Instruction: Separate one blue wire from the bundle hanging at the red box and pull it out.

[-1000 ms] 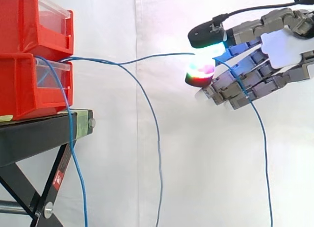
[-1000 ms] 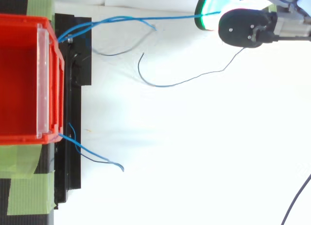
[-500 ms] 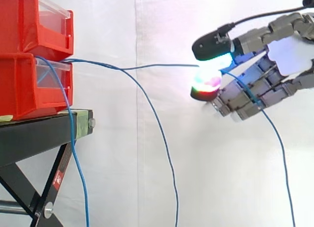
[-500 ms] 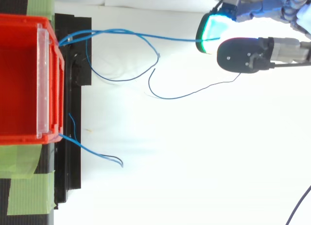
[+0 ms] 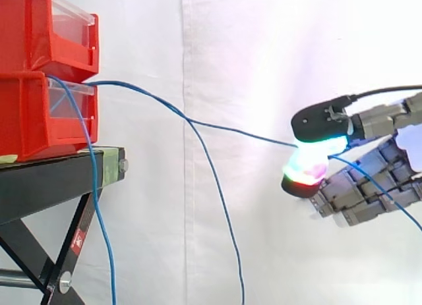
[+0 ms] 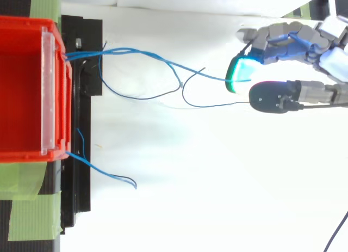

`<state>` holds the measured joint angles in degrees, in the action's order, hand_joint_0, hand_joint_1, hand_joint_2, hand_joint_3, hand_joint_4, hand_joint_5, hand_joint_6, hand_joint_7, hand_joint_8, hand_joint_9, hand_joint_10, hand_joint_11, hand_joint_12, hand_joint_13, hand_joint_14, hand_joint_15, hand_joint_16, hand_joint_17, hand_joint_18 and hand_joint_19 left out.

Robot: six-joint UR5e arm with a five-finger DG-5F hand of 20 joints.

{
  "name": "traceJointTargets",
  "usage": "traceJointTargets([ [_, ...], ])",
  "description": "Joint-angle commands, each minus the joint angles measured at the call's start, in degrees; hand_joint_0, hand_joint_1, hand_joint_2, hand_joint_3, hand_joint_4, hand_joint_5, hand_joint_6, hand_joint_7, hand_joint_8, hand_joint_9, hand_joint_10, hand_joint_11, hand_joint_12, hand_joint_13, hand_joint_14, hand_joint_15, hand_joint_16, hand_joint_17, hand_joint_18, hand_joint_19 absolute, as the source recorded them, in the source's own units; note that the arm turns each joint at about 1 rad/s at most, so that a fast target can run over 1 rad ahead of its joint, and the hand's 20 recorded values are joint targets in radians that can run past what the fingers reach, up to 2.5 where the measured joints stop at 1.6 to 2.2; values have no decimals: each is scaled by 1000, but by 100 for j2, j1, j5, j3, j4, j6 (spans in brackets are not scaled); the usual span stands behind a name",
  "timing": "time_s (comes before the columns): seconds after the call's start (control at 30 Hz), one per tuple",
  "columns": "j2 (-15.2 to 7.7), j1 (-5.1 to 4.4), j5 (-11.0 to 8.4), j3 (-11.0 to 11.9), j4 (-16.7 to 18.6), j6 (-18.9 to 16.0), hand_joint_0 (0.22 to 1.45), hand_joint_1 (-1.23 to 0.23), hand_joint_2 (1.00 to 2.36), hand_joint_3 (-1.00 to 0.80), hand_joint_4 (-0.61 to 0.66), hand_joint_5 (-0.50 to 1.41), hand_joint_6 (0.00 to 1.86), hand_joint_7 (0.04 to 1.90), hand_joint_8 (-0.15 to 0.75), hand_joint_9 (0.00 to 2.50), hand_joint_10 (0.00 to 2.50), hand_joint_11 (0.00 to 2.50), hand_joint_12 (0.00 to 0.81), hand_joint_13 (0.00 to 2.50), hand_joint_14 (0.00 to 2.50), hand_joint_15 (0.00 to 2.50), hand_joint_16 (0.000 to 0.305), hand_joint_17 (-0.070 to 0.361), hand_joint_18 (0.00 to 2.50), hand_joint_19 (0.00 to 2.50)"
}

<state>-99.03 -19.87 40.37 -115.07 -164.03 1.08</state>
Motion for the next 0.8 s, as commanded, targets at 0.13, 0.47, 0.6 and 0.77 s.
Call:
traceJointTargets([
  [0.13,7,-192,-108,-332,152,-416,577,-746,1024,23,146,-136,843,1239,276,648,13,477,314,151,8,215,55,123,0,219],
  [0.47,-2,-491,-363,-675,319,-697,578,-745,1024,23,144,-137,844,1239,277,649,13,475,316,150,8,215,55,123,0,222],
  [0.6,-2,-614,-407,-851,574,-688,578,-744,1024,24,141,-137,844,1236,278,648,15,478,316,150,8,211,55,123,0,214],
  [0.77,-2,-658,-407,-877,697,-644,579,-744,1024,20,141,-137,845,1233,278,646,13,482,316,150,8,215,55,124,0,221],
])
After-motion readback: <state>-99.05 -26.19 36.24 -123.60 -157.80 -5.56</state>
